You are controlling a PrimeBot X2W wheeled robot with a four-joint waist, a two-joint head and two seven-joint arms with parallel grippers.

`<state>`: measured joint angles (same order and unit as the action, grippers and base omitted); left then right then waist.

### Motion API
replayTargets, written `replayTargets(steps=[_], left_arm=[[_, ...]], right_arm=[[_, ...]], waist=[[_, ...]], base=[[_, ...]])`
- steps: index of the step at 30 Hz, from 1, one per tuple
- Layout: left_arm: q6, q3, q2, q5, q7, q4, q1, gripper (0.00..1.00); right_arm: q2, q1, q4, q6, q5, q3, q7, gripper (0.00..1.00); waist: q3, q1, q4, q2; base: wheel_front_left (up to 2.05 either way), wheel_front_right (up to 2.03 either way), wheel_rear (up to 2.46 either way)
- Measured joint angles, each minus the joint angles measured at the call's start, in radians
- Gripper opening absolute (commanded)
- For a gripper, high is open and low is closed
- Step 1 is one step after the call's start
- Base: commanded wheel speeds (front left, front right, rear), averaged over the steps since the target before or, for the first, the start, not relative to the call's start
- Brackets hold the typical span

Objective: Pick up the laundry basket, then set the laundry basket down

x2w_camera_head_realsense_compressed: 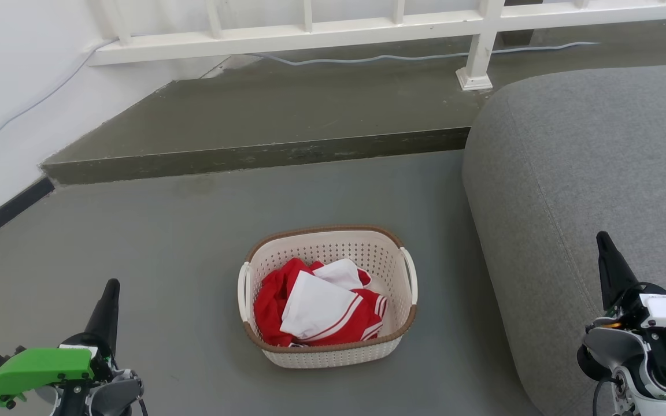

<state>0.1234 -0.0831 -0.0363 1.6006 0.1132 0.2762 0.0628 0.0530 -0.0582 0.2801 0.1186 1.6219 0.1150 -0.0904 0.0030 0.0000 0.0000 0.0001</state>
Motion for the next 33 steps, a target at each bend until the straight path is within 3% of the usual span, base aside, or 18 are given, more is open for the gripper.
replayTargets(steps=[33], left_arm=[[0.000,0.000,0.000,0.000,0.000,0.000,0.000,0.00]], right_arm=[[-0.003,0.000,0.000,0.000,0.000,0.001,0.000,0.00]], waist=[[0.000,0.0000,0.000,0.0000]], base=[[0.00,0.00,0.00]])
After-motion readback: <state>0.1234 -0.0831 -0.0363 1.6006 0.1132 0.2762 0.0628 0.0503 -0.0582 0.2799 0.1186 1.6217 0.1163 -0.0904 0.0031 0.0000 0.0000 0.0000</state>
